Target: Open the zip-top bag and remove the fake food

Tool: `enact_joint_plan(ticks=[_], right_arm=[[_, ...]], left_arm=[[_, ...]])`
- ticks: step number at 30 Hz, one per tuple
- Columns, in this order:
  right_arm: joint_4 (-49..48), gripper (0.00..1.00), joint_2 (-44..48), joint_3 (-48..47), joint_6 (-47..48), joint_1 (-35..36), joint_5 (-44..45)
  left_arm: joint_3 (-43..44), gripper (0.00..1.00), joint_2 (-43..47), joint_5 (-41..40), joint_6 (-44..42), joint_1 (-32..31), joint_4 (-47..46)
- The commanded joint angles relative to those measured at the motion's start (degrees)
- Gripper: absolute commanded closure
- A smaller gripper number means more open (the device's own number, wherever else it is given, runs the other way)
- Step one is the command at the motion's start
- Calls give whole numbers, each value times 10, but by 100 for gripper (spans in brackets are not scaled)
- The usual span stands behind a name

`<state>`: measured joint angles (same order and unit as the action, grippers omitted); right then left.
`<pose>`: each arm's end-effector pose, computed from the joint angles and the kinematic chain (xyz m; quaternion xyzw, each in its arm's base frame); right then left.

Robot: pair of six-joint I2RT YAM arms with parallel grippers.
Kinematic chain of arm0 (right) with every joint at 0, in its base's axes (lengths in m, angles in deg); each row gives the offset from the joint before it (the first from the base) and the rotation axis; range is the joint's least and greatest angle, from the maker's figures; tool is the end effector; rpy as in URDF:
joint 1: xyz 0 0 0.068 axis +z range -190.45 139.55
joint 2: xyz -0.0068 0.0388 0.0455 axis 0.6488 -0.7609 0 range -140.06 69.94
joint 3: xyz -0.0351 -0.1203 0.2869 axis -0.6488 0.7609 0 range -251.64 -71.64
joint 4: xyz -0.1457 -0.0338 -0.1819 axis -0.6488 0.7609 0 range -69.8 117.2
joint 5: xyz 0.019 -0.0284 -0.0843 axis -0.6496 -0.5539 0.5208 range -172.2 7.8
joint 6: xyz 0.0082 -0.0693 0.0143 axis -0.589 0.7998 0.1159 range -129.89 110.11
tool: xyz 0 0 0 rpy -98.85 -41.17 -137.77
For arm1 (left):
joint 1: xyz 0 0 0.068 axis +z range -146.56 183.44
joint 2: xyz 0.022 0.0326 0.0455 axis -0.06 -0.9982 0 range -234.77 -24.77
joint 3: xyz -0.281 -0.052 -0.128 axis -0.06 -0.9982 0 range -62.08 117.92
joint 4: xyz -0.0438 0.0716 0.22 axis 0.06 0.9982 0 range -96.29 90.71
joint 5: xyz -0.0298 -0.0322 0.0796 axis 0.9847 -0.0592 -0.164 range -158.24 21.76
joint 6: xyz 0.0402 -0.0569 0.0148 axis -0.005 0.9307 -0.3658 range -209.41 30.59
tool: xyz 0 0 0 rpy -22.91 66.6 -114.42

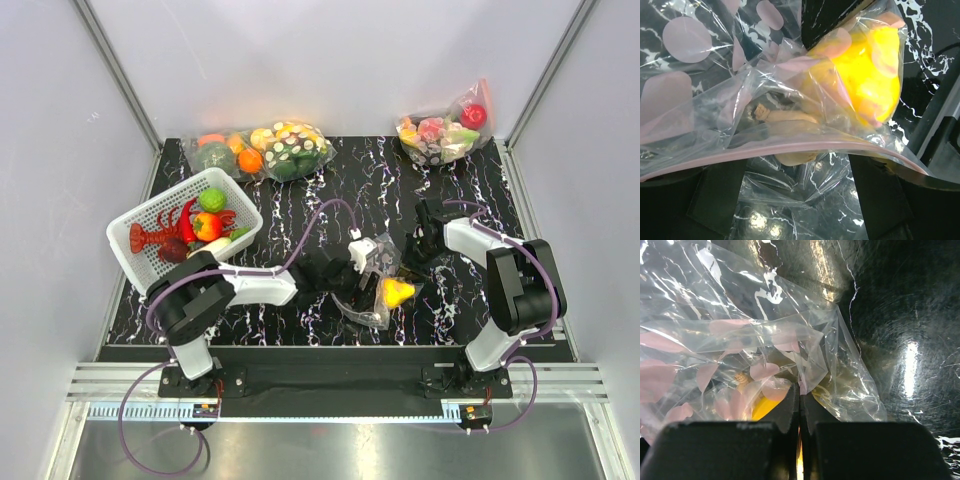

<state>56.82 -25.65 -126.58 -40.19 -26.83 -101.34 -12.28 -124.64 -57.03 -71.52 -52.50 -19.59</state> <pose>0.2696 0.0852 0.1954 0.1239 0.9723 0.1940 0.0395 0.1939 -0.3070 0.2079 0.3314 0.8269 -0.3376 0.3040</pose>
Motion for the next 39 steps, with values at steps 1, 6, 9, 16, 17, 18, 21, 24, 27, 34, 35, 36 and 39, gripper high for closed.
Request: enact_joint_plan(ticks=[1,6,9,16,17,18,21,24,27,34,35,36,39], right_arm=[[-9,100,1,1,-9,12,-18],[-9,100,1,-1,-8,13,-19],[-9,100,1,-2,-9,13,-20],[-9,100,2,0,-6,13,-18],[-9,100,2,0,-5,12,-15],[-8,100,4,0,-5,13,-8],[-7,100,3,-2,-5,13,-1],[-8,100,1,-4,-4,12,6],[-8,100,1,-12,-2,11,16],[-16,100,-8,-18,2,-7,20],[-17,100,-10,-20,3,-10,22],[-16,100,-10,-22,6,-14,23],[-17,100,-12,-23,9,-24,23]], left_arm=[[40,14,-13,-18,-28,-9,-23],[56,22,-34,-21,-38,-11,-2],[61,45,-40,-36,-48,-14,6],[55,74,-37,-37,-53,-15,18],[54,76,-31,-36,-53,-15,18],[51,79,-15,-35,-53,-15,22],[43,84,22,-32,-53,-15,35],[34,84,49,-30,-51,-15,56],[6,85,90,-36,-51,-14,70],[-33,85,183,-23,-48,-7,130],[-35,85,199,-24,-49,-7,151],[-37,85,209,-28,-47,-5,161],[-50,85,252,-40,-42,6,201]])
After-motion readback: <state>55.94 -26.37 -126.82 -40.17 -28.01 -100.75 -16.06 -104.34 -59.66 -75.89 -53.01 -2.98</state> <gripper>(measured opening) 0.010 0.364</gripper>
